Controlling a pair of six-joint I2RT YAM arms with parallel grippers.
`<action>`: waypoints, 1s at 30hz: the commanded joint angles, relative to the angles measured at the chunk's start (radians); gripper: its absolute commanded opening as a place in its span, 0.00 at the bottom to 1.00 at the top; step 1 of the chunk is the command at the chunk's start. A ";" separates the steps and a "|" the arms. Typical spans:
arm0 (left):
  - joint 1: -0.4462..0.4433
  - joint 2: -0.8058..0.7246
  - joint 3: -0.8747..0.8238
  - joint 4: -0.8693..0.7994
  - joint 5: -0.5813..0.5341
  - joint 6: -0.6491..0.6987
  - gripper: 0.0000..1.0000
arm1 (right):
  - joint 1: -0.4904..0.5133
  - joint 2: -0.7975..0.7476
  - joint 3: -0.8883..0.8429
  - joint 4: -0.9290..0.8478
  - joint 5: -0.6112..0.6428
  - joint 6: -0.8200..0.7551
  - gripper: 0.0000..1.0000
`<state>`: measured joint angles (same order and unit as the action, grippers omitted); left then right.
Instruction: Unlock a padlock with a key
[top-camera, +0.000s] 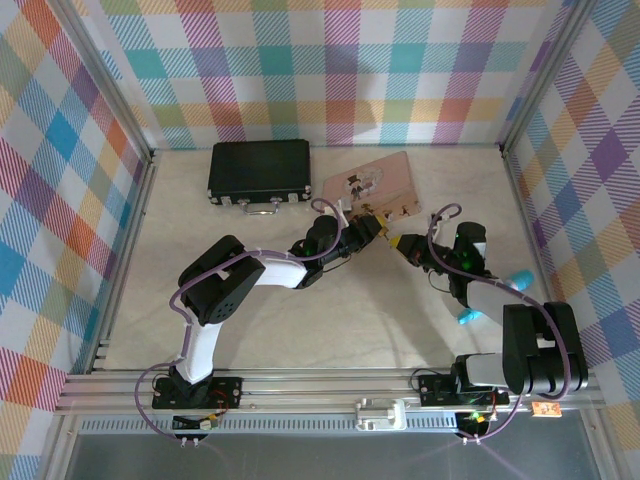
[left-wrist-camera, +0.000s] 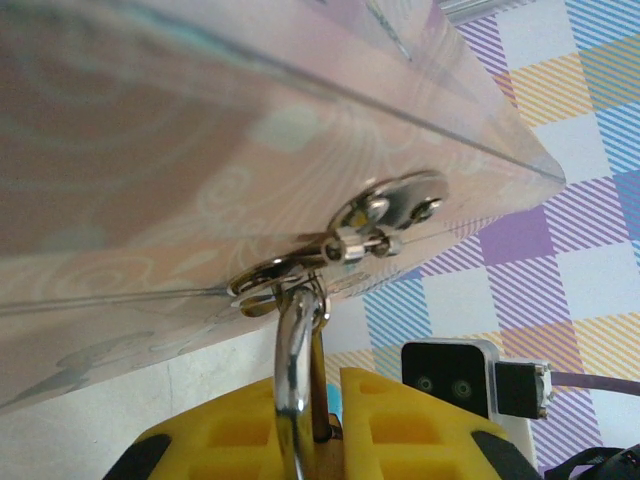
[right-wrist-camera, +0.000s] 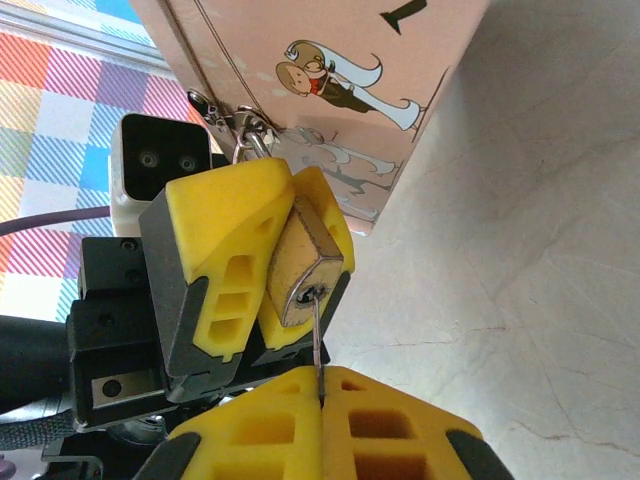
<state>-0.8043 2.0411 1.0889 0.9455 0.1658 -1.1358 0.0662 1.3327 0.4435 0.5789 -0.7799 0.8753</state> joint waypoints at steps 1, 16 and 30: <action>-0.012 -0.001 -0.007 0.107 0.016 -0.017 0.00 | 0.004 0.016 0.036 0.087 0.001 0.002 0.00; -0.021 -0.003 0.000 0.156 0.118 -0.081 0.00 | -0.003 0.096 0.093 0.060 -0.052 -0.075 0.00; -0.021 -0.011 0.002 0.123 0.143 -0.090 0.00 | -0.019 0.208 0.176 0.121 -0.070 0.005 0.00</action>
<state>-0.7864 2.0430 1.0580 0.9977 0.1627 -1.2118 0.0425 1.5005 0.5396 0.6128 -0.8753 0.8436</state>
